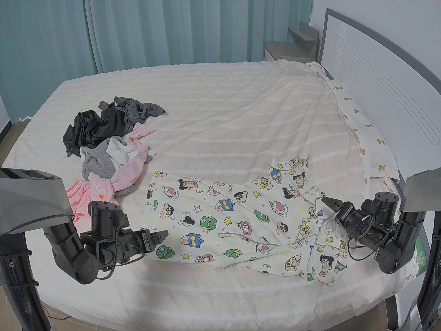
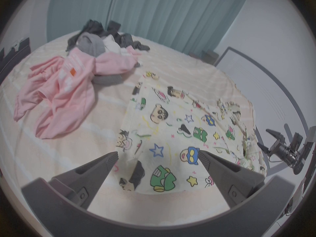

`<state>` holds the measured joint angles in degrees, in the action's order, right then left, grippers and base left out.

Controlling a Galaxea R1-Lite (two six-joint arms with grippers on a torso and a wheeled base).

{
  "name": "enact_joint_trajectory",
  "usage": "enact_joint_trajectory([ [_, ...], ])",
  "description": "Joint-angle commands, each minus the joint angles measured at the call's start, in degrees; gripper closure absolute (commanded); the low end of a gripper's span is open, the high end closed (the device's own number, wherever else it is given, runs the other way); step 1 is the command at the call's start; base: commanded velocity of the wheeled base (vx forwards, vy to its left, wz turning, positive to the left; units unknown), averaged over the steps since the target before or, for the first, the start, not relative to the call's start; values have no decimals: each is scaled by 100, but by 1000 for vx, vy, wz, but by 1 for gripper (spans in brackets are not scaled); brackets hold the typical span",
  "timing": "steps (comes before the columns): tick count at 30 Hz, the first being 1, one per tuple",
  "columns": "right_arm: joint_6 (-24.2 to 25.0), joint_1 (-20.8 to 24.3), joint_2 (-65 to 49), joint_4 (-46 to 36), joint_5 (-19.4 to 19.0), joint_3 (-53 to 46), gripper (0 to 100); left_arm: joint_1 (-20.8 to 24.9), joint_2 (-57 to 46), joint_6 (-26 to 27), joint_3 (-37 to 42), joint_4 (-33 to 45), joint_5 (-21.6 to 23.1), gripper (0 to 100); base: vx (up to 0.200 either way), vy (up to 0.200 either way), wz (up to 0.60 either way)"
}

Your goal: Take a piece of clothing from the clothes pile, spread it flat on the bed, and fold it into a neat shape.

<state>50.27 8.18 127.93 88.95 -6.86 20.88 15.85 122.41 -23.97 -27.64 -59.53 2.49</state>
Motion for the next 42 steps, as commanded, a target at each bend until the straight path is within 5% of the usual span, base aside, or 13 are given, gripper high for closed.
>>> enact_joint_trajectory([
  [1,0,17,-14,78,1,-49,0,59,-24,103,-682,574,164,0,0,0,0],
  [33,0,61,-22,78,1,-67,0,15,1180,322,-1429,723,173,0,0,0,0],
  [34,0,61,-22,78,1,-67,0,15,1180,322,-1429,723,173,100,0,0,0],
  [42,0,61,-22,78,1,-67,0,-55,1251,296,-1315,468,164,100,0,0,0],
])
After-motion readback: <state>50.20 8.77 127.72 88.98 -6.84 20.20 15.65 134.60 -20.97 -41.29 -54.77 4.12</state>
